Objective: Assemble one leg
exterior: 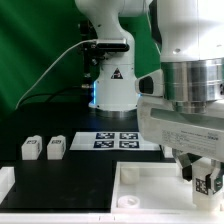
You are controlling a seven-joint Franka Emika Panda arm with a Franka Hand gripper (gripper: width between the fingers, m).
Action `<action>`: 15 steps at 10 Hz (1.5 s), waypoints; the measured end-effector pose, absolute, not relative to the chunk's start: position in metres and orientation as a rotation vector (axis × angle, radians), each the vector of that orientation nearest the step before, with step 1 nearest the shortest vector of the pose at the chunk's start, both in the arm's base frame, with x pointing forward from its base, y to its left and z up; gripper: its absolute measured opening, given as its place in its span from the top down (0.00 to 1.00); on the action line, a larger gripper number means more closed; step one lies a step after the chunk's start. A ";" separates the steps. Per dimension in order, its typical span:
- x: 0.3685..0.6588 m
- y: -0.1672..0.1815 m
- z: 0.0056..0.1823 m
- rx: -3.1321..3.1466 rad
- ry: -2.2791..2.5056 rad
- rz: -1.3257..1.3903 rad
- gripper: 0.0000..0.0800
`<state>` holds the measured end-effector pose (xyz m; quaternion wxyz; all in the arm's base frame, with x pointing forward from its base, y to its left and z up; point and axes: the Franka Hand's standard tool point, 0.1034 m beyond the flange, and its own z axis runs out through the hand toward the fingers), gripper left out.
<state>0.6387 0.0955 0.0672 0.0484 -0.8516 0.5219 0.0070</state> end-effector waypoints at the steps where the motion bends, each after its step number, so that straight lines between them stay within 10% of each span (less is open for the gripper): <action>1: 0.639 0.095 0.067 -2.489 1.783 0.083 0.63; 10: 0.630 0.093 0.069 -1.669 2.649 0.211 0.63; 12: 0.630 0.094 0.068 -1.674 2.647 0.211 0.27; 15: 0.622 0.112 0.083 -1.714 2.615 0.241 0.19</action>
Offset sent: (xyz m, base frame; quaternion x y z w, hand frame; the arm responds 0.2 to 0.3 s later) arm 0.0136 -0.0023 0.0047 0.0393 0.0050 0.5432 0.8386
